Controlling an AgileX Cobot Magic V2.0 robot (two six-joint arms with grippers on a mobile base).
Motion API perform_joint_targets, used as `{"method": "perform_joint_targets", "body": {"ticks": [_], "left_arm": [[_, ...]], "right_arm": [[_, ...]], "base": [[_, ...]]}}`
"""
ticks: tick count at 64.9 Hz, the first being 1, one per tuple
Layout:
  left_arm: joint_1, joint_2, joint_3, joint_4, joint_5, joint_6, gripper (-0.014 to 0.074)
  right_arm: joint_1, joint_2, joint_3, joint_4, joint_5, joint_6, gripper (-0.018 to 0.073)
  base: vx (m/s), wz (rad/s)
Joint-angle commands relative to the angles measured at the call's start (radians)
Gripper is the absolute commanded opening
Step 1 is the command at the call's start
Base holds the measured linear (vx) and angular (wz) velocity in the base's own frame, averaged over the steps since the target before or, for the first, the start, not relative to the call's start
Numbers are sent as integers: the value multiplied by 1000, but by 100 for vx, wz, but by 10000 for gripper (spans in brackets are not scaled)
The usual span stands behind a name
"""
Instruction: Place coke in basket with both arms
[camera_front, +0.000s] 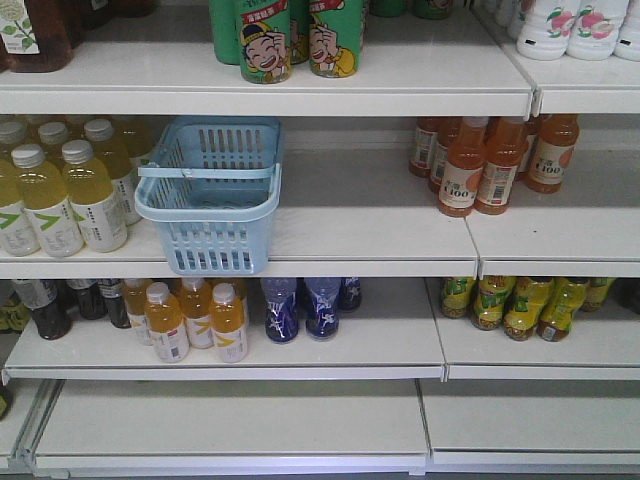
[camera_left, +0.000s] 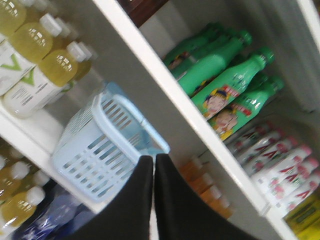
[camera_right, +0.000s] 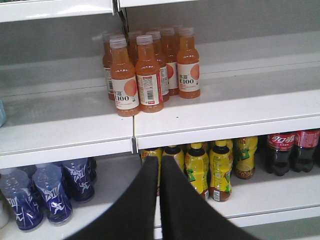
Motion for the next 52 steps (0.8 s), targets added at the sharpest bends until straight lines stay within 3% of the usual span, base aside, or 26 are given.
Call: {"method": "perform_joint_targets", "body": {"ticks": [1, 8, 13, 17, 21, 26, 45, 52], "left_arm": [[-4, -13, -1, -71, -210, -10, -6], [-4, -13, -5, -173, -353, -41, -6], [-4, -13, -25, -206, -435, -206, -6], [-4, -13, -64, -172, -447, -349, -6], [-4, -11, -124, -82, -438, -467, -6], [-4, 1, -212, 61, -434, -547, -6], [-4, 313, -598, 636, -447, -571, -6], [-4, 471, -655, 732, -459, -690, -2]], "right_arm": [[-1, -19, 10, -16, -66, -4, -4], [-1, -19, 10, -16, -66, -4, -4], [-1, -19, 10, -16, -66, -4, -4], [-1, -19, 10, -16, -66, -4, -4], [-1, -19, 10, -16, -66, -4, -4], [-1, -19, 10, -16, -65, -4, -4], [-1, -19, 10, -16, -65, -4, -4], [-1, -19, 10, -16, -65, -4, -4]], "base": [[0, 0], [0, 0], [0, 0], [0, 0], [0, 0], [0, 0], [0, 0], [0, 0]]}}
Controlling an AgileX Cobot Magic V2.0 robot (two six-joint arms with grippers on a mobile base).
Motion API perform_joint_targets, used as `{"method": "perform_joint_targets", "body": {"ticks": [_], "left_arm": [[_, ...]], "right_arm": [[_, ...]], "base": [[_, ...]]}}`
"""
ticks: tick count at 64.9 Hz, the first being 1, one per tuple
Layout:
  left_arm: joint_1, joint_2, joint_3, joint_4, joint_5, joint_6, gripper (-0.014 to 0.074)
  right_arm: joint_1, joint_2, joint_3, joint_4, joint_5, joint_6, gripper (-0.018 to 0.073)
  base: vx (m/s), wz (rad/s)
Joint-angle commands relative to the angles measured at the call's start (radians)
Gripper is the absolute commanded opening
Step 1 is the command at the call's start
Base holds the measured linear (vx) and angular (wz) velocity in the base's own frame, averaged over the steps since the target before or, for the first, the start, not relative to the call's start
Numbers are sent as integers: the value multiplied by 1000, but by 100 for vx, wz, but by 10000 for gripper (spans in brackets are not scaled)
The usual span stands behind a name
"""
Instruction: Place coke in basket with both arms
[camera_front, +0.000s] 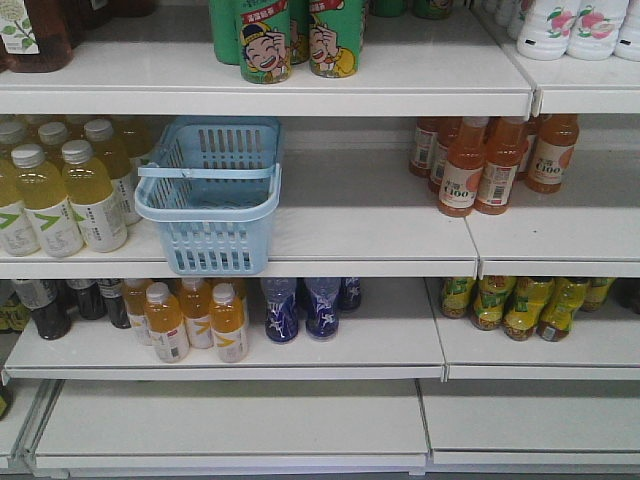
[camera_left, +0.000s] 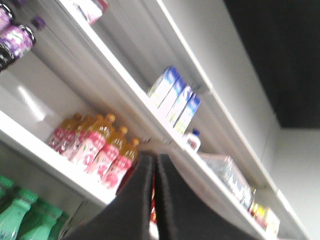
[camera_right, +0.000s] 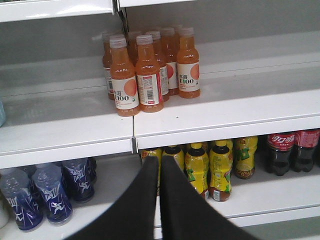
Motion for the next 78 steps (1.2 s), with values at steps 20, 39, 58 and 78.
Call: {"method": "perform_joint_targets", "body": {"ticks": [20, 39, 58, 78], "left_arm": [[-4, 572, -60, 305, -283, -420, 155], [-4, 947, -61, 294, -445, -456, 536], [-4, 1245, -191, 200, -488, -445, 598], [-4, 1449, -352, 201, -554, -419, 587]], "right_arm": [[-1, -19, 10, -16, -65, -4, -4], [-1, -19, 10, -16, -65, -4, -4], [-1, -19, 10, -16, -67, -4, -4], [-1, -19, 10, -16, -67, -4, -4]], "base": [[0, 0], [0, 0], [0, 0], [0, 0]]}}
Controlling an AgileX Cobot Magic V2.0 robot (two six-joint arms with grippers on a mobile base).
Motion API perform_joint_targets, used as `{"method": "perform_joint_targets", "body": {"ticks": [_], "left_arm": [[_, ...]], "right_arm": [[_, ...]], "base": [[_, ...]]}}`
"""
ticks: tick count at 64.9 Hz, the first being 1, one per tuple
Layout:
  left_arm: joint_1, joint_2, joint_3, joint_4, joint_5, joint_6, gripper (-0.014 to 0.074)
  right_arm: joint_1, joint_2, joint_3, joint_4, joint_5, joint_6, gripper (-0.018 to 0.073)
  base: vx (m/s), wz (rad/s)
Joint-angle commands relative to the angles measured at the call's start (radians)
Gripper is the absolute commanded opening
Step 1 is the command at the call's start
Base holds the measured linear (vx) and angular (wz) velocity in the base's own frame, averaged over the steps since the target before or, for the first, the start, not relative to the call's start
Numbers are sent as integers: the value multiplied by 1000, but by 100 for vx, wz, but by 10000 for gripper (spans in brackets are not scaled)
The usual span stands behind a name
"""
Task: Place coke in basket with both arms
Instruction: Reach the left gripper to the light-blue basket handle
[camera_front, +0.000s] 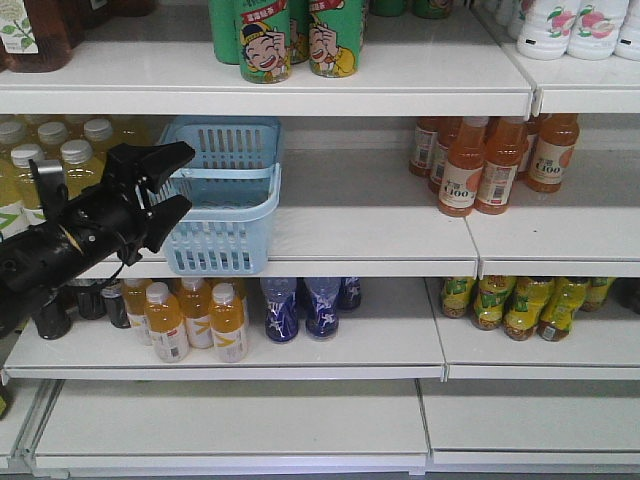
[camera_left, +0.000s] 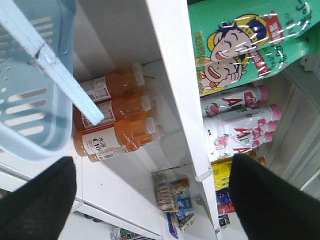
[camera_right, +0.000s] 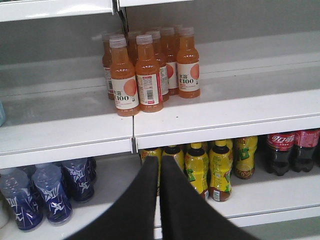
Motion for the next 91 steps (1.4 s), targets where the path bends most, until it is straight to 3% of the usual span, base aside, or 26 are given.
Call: {"method": "perform_joint_targets", "body": {"ticks": [1, 16, 33, 77, 91], "left_arm": [[-4, 1, -70, -39, -83, 7, 587], [-4, 92, -158, -51, -46, -1, 587], [-4, 175, -247, -147, -32, -2, 587], [-4, 292, -412, -188, 69, -5, 584], [-4, 292, -413, -226, 78, -5, 463]], "right_arm": [[-1, -19, 10, -16, -67, -4, -4], [-1, -19, 10, -16, -67, -4, -4], [-1, -19, 10, -16, -65, -4, -4], [-1, -19, 10, -16, -65, -4, -4], [-1, -19, 10, -16, -65, -4, -4]], "base": [[0, 0], [0, 0], [0, 0], [0, 0], [0, 0]]}}
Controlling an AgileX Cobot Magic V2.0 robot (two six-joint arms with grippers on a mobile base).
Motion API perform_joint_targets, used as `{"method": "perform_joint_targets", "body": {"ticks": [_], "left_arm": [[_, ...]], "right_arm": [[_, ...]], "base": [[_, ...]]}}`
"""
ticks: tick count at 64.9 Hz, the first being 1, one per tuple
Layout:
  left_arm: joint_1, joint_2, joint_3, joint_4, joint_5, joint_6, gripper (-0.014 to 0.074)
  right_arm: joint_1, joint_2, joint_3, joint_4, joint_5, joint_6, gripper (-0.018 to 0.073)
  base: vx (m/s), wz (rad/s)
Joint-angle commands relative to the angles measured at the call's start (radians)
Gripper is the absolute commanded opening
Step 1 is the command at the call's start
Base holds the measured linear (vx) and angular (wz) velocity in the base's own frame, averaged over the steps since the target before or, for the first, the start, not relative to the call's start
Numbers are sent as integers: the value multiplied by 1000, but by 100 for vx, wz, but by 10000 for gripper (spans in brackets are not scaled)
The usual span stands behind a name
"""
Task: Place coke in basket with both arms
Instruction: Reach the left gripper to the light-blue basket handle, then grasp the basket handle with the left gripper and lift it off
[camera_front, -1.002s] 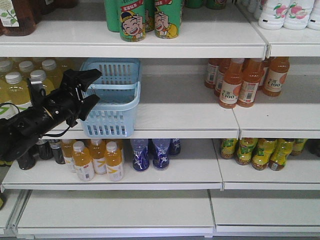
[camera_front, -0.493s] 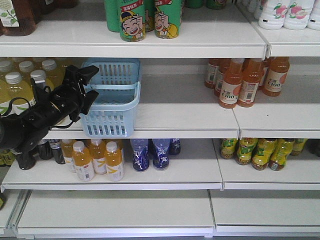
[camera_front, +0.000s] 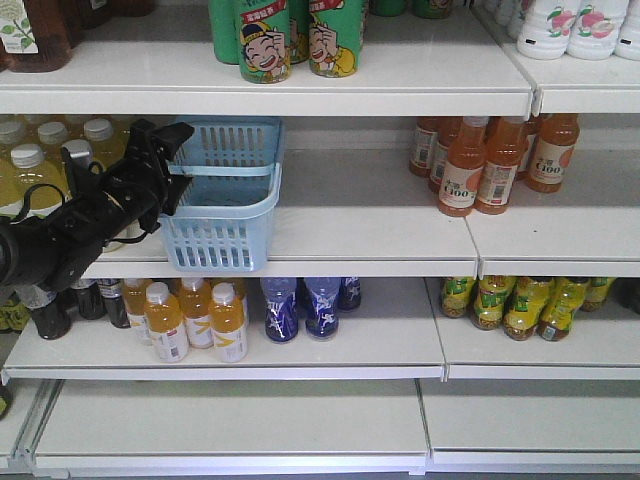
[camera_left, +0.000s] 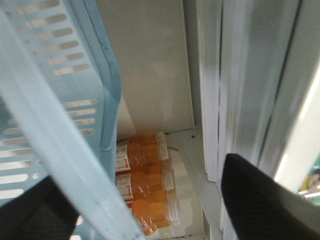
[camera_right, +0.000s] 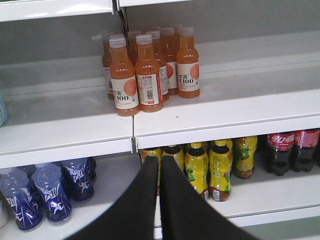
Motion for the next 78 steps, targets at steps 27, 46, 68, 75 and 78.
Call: {"method": "perform_joint_targets", "body": {"ticks": [27, 46, 68, 75, 78], "left_arm": [[-4, -44, -23, 181, -176, -2, -8], [-5, -44, -23, 586, -423, -256, -8], [-57, -143, 26, 934, -565, -280, -8], [-94, -220, 90, 948, -565, -280, -8], [-112, -257, 117, 948, -565, -280, -8]], "right_arm": [[-1, -19, 10, -15, -66, -4, -4], [-1, -19, 10, -15, -66, -4, -4], [-1, -19, 10, -15, -66, -4, -4], [-1, -19, 10, -15, -66, -4, -4], [-1, -19, 10, -15, -66, -4, -4]], "base": [[0, 0], [0, 0], [0, 0], [0, 0], [0, 0]]}}
